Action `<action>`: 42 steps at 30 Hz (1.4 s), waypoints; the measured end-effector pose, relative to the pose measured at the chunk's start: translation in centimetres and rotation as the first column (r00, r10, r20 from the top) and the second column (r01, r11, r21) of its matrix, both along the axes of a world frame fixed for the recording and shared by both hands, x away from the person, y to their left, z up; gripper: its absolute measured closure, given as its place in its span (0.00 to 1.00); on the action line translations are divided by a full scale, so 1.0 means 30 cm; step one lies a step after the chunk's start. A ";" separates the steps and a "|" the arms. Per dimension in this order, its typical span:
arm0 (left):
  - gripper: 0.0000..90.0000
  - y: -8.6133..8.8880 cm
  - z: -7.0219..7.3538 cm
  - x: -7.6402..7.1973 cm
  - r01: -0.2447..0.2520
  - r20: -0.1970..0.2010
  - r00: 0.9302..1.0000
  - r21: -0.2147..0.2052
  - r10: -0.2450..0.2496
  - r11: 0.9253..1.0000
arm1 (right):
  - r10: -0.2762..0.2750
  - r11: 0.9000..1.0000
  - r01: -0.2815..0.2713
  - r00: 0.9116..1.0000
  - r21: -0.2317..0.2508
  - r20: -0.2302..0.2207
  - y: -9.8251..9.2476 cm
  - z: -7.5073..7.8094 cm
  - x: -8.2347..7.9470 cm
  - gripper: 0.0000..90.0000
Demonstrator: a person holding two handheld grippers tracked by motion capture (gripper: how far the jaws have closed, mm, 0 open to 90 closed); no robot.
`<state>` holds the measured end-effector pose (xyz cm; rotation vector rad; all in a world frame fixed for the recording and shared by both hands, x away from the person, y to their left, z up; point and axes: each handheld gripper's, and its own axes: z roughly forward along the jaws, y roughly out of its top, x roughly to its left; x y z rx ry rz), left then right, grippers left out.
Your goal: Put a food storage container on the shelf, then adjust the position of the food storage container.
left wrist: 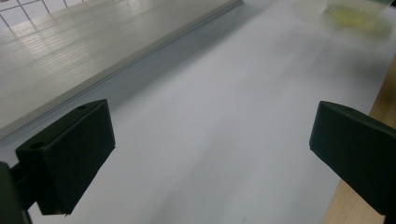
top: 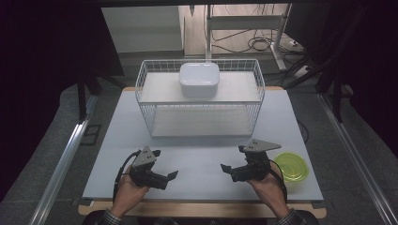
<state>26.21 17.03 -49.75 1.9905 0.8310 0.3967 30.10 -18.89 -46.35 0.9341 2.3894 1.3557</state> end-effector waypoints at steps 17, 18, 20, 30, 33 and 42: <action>0.01 0.032 -0.004 -0.015 -0.046 0.023 0.999 -0.005 0.046 0.999 | -0.071 0.995 0.069 0.997 -0.070 -0.024 -0.053 0.020 -0.008 0.26; 0.02 0.032 -0.007 -0.015 -0.048 0.024 0.999 0.000 0.048 0.999 | -0.094 0.992 0.092 0.995 -0.085 -0.016 -0.069 0.026 -0.009 0.34; 0.01 0.034 -0.009 -0.016 -0.056 0.027 0.998 0.003 0.056 0.998 | -0.132 0.987 0.130 0.991 -0.093 -0.014 -0.113 0.041 -0.013 0.50; 0.02 0.046 -0.016 -0.023 -0.059 0.019 0.998 -0.016 0.059 0.998 | -0.289 0.952 0.285 0.957 -0.112 -0.025 -0.339 0.073 -0.054 0.99; 0.02 0.042 -0.018 -0.023 -0.056 0.019 0.998 -0.009 0.056 0.998 | -0.342 0.934 0.338 0.940 -0.115 -0.015 -0.400 0.083 -0.068 1.00; 0.02 0.035 -0.024 -0.021 -0.051 0.013 0.999 0.002 0.051 0.999 | -0.499 0.862 0.495 0.866 -0.111 -0.006 -0.573 0.076 -0.095 1.00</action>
